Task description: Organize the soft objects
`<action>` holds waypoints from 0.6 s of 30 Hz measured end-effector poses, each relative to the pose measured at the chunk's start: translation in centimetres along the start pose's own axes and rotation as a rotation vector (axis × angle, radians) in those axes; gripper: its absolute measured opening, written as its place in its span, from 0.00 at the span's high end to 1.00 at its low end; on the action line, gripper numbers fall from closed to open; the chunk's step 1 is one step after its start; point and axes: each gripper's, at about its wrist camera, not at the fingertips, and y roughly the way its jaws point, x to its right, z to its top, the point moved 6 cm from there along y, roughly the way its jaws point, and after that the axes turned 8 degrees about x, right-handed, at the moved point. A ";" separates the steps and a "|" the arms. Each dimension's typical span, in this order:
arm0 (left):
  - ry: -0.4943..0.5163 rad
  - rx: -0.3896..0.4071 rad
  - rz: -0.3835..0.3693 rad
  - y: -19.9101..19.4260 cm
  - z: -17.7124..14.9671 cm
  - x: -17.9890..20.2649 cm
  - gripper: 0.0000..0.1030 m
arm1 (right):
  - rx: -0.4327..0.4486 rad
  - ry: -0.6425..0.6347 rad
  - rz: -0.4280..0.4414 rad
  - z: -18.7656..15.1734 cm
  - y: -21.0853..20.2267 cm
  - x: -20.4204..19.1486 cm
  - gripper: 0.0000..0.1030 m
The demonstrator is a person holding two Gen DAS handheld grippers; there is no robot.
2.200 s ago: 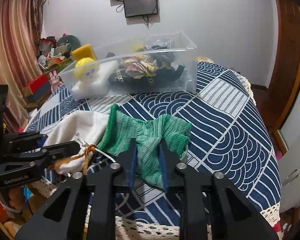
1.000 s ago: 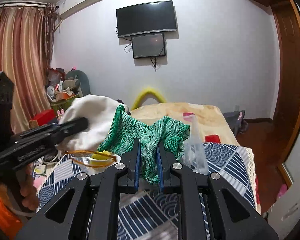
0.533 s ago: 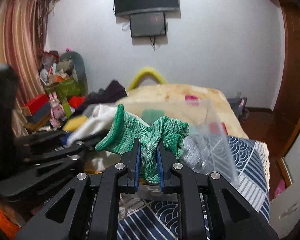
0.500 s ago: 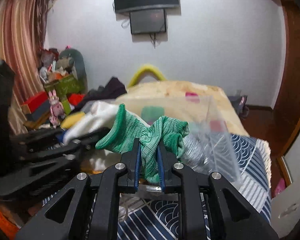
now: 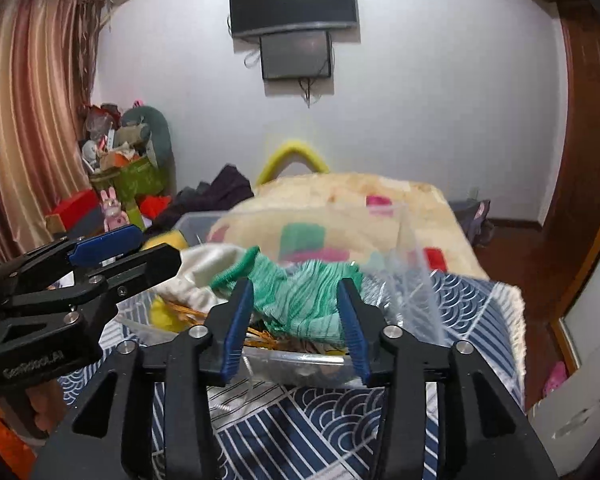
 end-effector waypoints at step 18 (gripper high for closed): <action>0.058 0.192 0.030 -10.2 1.7 2.1 0.03 | 0.265 -0.027 -0.016 2.8 -9.9 -1.4 0.12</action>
